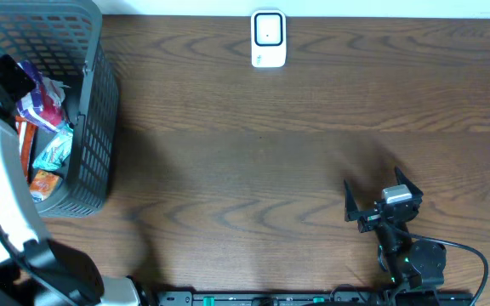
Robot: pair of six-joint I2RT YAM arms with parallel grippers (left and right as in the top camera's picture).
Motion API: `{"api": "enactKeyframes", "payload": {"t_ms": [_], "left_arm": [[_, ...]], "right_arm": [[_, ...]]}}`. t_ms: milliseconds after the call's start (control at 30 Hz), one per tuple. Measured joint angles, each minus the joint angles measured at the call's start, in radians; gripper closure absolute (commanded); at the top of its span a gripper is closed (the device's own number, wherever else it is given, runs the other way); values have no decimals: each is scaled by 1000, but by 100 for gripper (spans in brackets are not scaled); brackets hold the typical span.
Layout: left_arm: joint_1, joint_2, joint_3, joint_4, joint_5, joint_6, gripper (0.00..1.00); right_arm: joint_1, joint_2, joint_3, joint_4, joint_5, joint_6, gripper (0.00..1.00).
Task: Scan the item barcode
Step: 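Reach the left gripper into the basket and grasp the purple-white package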
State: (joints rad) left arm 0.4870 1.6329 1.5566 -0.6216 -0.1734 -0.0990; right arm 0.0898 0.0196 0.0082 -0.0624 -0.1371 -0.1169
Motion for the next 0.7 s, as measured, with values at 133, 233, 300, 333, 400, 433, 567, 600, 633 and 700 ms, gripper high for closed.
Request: {"api": "enactKeyframes", "payload": {"t_ms": [133, 233, 300, 333, 400, 433, 567, 600, 633, 700], "left_arm": [[-15, 91, 0, 10, 5, 83, 2], [-33, 160, 0, 36, 7, 124, 2], [-42, 199, 0, 56, 8, 139, 2], [-45, 214, 0, 69, 8, 145, 2], [-50, 238, 0, 96, 10, 154, 2], [-50, 245, 0, 109, 10, 156, 2], [-50, 268, 0, 133, 10, 160, 1], [-50, 277, 0, 132, 10, 160, 0], [-50, 290, 0, 132, 10, 160, 3], [-50, 316, 0, 131, 11, 164, 23]], "right_arm": [[0, 0, 0, 0, 0, 0, 1], [0, 0, 0, 0, 0, 0, 1], [0, 0, 0, 0, 0, 0, 1], [0, 0, 0, 0, 0, 0, 1], [0, 0, 0, 0, 0, 0, 1], [0, 0, 0, 0, 0, 0, 1], [0, 0, 0, 0, 0, 0, 1], [0, 0, 0, 0, 0, 0, 1], [0, 0, 0, 0, 0, 0, 1], [0, 0, 0, 0, 0, 0, 1]]}}
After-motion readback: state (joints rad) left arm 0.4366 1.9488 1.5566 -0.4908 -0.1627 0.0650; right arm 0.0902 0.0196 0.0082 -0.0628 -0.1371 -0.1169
